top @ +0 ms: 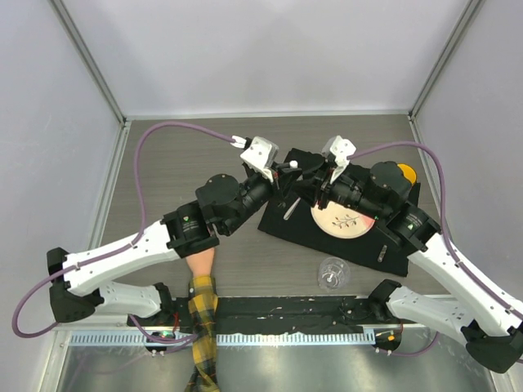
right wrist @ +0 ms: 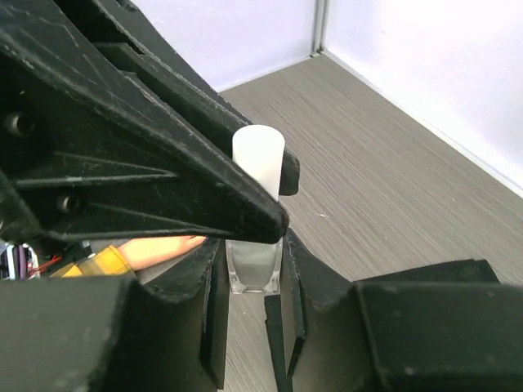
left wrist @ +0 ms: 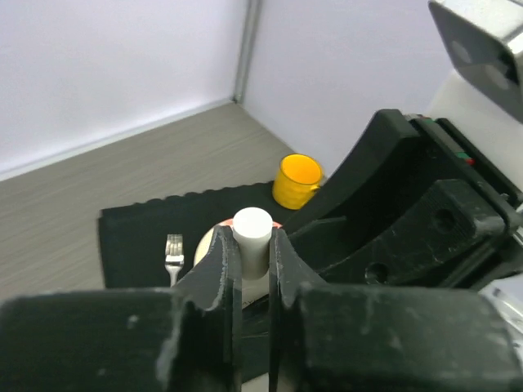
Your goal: Paint the nails
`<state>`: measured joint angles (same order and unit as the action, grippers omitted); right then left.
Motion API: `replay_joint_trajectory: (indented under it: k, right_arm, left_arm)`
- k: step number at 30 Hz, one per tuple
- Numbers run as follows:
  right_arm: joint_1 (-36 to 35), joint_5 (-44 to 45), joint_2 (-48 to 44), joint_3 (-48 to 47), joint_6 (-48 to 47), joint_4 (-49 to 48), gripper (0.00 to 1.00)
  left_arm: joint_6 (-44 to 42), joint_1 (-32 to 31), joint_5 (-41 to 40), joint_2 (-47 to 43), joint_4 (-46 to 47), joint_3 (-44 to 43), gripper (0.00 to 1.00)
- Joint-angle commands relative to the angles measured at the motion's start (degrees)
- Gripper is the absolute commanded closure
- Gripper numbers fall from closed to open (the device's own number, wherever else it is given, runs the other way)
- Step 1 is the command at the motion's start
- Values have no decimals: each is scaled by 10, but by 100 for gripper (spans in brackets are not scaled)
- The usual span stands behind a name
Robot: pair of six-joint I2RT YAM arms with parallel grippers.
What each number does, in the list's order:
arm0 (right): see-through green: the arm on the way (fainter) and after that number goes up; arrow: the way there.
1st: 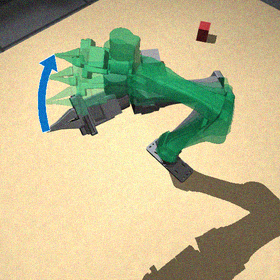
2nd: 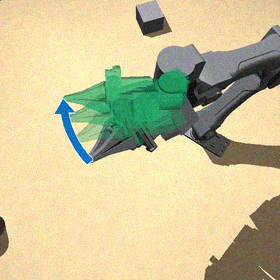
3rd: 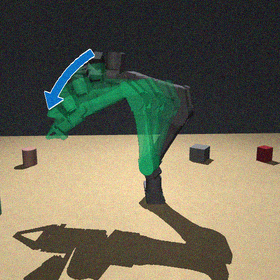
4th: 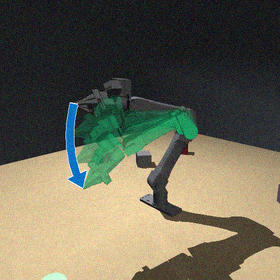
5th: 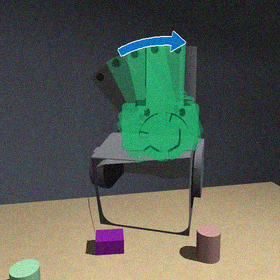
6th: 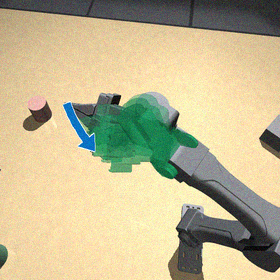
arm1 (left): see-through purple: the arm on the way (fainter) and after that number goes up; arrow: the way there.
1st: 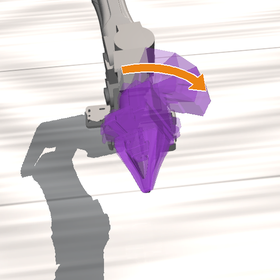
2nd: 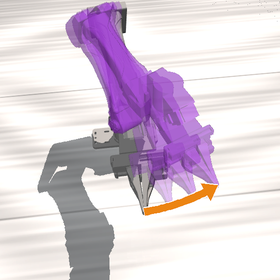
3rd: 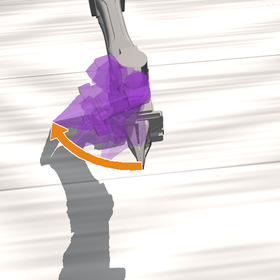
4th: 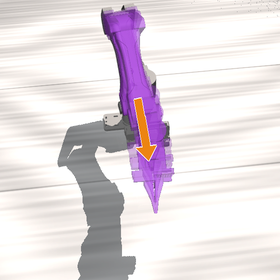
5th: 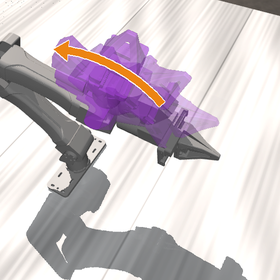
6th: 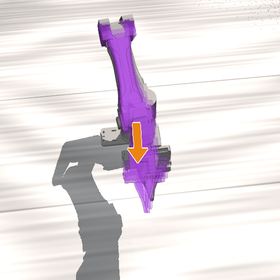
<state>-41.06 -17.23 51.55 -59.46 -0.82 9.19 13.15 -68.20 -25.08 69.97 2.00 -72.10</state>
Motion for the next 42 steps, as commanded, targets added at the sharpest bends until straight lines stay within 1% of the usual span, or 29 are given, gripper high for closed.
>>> replay_joint_trajectory:
  k: [1, 2, 3, 4, 5, 6, 7, 8, 9, 10, 11, 14, 15, 18, 20, 21, 22, 23, 24, 27, 31, 33, 35, 36, 38, 39, 40, 41, 42]
  right_arm:
    - [-3, -126, -37, 5, -21, -51, 100]
    - [-5, -193, -43, 8, -25, -54, 100]
    - [-3, -241, -47, 10, -28, -57, 100]
    - [-4, -276, -55, 14, -10, -74, 100]
    - [-4, -334, -54, 15, 7, -88, 100]
    - [-3, -363, -51, 15, 26, -114, 100]
    - [-3, -387, -47, 15, 50, -145, 100]
    - [-5, -428, -38, 19, 99, -175, 100]
    - [-5, -441, -36, 26, 137, -214, 100]
    - [-5, -455, -33, 42, 166, -287, 100]
    - [-5, -462, -28, 46, 220, -318, 100]
    - [-5, -478, -17, 36, 241, -349, 100]
    - [-5, -475, -12, 30, 222, -335, 100]
    - [-5, -454, -6, -12, 107, -187, 100]
    - [-5, -423, -7, -27, 80, -127, 100]
    - [-4, -409, -13, -28, 56, -114, 100]
    - [-5, -382, -15, -29, 49, -96, 100]
    - [-4, -367, -18, -28, 43, -95, 100]
    - [-5, -346, -21, -28, 37, -78, 100]
    - [-5, -280, -22, -29, 12, -45, 100]
    - [-5, -188, -15, -29, -8, -33, 100]
    - [-5, -138, -8, -35, -5, -36, 100]
    - [-5, -99, 5, -37, 7, -42, 100]
    - [-5, -92, 11, -41, 7, -51, 100]
    - [-5, -80, 23, -43, 26, -64, 100]
    - [-5, -76, 28, -45, 28, -71, 100]
    - [-7, -72, 32, -49, 29, -71, 100]
    - [-9, -67, 35, -52, 29, -71, 100]
    - [-10, -58, 43, -59, 28, -64, 100]
  left_arm:
    - [-41, 37, 216, -27, 1, 0, 100]
    - [-60, 56, 394, -31, -34, -3, 100]
    - [-63, 75, 451, -37, -48, -2, 100]
    - [-57, 123, 512, -48, -42, 9, 100]
    - [-18, 155, 616, -59, 5, 35, 100]
    - [22, 188, 770, -61, 39, 41, 100]
    - [63, 237, 843, -61, 81, 47, 100]
    - [152, 250, 904, -55, 191, 60, 100]
    - [188, 258, 990, -50, 228, 63, 100]
    - [208, 271, 1009, -45, 242, 61, 100]
    - [215, 271, 1028, -38, 240, 47, 100]
    - [218, 274, 1069, -6, 196, 14, 100]
    - [227, 279, 1066, 2, 193, 9, 100]
    - [225, 286, 1038, -3, 193, 5, 100]
    - [190, 299, 988, -24, 151, 1, 86]
    - [169, 307, 963, -32, 121, -2, 64]
    - [109, 308, 940, -51, 44, -8, 56]
    - [80, 308, 885, -61, 8, -19, 49]
    - [59, 308, 862, -71, -15, -21, 42]
    - [22, 308, 756, -123, -64, -14, 34]
    - [63, 308, 614, -176, -60, 12, 34]
    - [118, 306, 533, -200, -26, 28, 41]
    - [149, 299, 486, -219, 12, 64, 46]
    - [146, 283, 440, -222, 31, 75, 49]
    - [130, 250, 376, -217, 26, 85, 50]
    - [102, 237, 348, -211, -5, 80, 49]
    - [88, 222, 287, -203, -18, 65, 49]
    - [72, 206, 264, -194, -31, 58, 49]
    - [46, 173, 230, -182, -36, 55, 49]
